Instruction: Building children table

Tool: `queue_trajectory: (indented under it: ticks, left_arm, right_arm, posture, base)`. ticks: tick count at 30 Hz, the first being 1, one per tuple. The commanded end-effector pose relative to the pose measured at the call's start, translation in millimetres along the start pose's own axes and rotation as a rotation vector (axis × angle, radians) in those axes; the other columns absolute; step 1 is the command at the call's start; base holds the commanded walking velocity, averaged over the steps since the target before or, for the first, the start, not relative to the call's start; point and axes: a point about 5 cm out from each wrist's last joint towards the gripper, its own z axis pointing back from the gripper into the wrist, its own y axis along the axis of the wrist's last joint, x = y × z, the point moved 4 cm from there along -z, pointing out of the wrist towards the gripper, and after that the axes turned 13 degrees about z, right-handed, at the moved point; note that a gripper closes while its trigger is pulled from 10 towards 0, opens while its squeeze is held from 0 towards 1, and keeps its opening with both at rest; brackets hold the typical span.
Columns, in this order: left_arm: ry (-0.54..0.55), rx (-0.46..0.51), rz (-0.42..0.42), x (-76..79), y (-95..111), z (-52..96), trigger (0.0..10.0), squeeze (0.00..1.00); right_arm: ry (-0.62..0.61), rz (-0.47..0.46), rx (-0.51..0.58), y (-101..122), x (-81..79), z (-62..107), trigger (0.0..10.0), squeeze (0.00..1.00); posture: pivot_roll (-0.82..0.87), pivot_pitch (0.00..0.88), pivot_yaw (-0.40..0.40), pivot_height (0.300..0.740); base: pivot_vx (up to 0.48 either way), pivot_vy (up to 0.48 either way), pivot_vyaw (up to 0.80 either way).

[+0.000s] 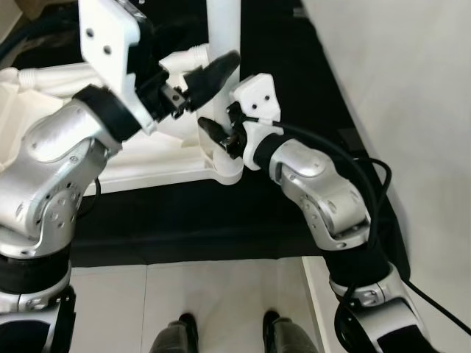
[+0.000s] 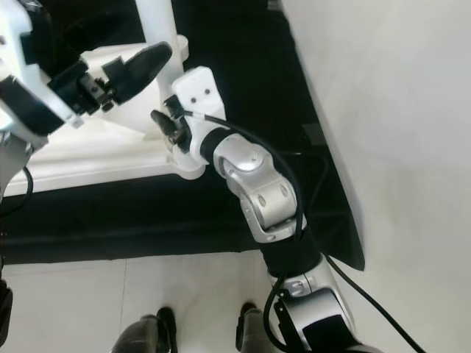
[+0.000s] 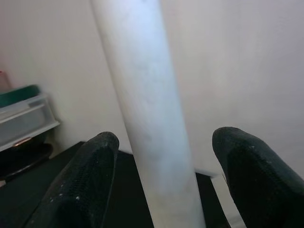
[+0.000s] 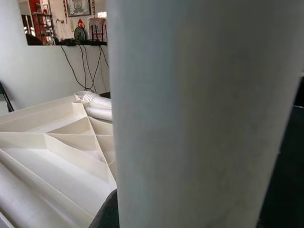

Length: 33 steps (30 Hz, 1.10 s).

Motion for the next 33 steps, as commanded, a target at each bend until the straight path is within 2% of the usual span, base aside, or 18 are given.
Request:
queue_trajectory:
  ticks: [1,3,9,10,11,20,23,26,27,28,30,33]
  left_arm:
    - [0.016,-0.005,0.001,-9.3,-3,-11.6,10.0,0.00]
    - [0.044,-0.002,-0.003,-17.9,-4,-22.7,10.0,0.00]
    - [0.055,-0.006,0.002,-21.6,-5,-27.9,10.0,0.00]
    - [0.054,-0.017,0.011,-23.6,-7,-31.4,2.5,0.00]
    - [0.045,-0.025,0.030,-23.8,-10,-33.8,0.0,0.00]
    - [0.006,-0.015,0.074,-20.6,-13,-41.3,0.0,0.00]
    - [-0.034,0.005,0.132,-14.9,-12,-44.8,0.0,0.00]
    - [-0.052,0.007,0.149,-11.8,-12,-45.1,0.0,0.00]
    - [-0.065,0.008,0.161,-9.3,-12,-45.0,0.0,0.00]
    - [-0.075,0.007,0.172,-6.8,-13,-44.9,0.0,0.00]
    - [-0.087,0.005,0.180,-3.8,-15,-44.9,0.0,0.00]
    - [-0.089,0.004,0.181,-3.1,-15,-44.9,0.0,0.00]
  right_arm:
    - [0.044,-0.042,-0.226,-55,-16.4,0.1,10.0,0.00]
    - [0.050,-0.046,-0.226,-55,-17.8,-0.2,10.0,0.00]
    - [0.054,-0.049,-0.226,-55,-18.3,-0.4,10.0,0.00]
    - [0.054,-0.052,-0.227,-55,-18.4,-0.6,10.0,0.00]
    - [0.053,-0.056,-0.228,-56,-18.3,-0.4,10.0,0.00]
    - [0.038,-0.064,-0.235,-58,-16.1,1.4,10.0,0.00]
    - [0.031,-0.071,-0.236,-59,-12.5,2.9,10.0,0.00]
    - [0.033,-0.077,-0.225,-57,-10.1,2.5,10.0,0.00]
    - [0.054,-0.084,-0.206,-55,-8.7,1.9,10.0,0.81]
    - [0.060,-0.100,-0.189,-53,-1.3,0.7,10.0,1.00]
    - [0.070,-0.107,-0.150,-46,13.0,-2.6,10.0,1.00]
    - [0.070,-0.108,-0.138,-44,17.3,-3.7,10.0,1.00]
  posture:
    - [0.03,0.296,0.011,0.740]
    - [0.02,0.294,0.014,0.740]
    - [0.02,0.294,0.018,0.740]
    - [0.02,0.293,0.023,0.740]
    - [0.02,0.293,0.024,0.740]
    - [0.01,0.290,0.028,0.740]
    - [0.02,0.287,0.028,0.740]
    - [0.01,0.287,0.029,0.740]
    - [0.01,0.287,0.029,0.740]
    - [0.02,0.286,0.027,0.740]
    - [0.02,0.286,0.027,0.740]
    - [0.02,0.286,0.027,0.740]
  base:
    - [0.000,0.000,0.00]
    - [0.000,0.000,0.00]
    - [0.000,0.000,0.00]
    - [0.000,0.000,0.00]
    - [0.000,0.000,0.00]
    - [0.000,0.000,0.00]
    - [0.000,0.000,0.00]
    - [0.000,0.000,0.00]
    - [0.000,0.000,0.00]
    - [0.000,0.000,0.00]
    - [0.000,0.000,0.00]
    - [0.000,0.000,0.00]
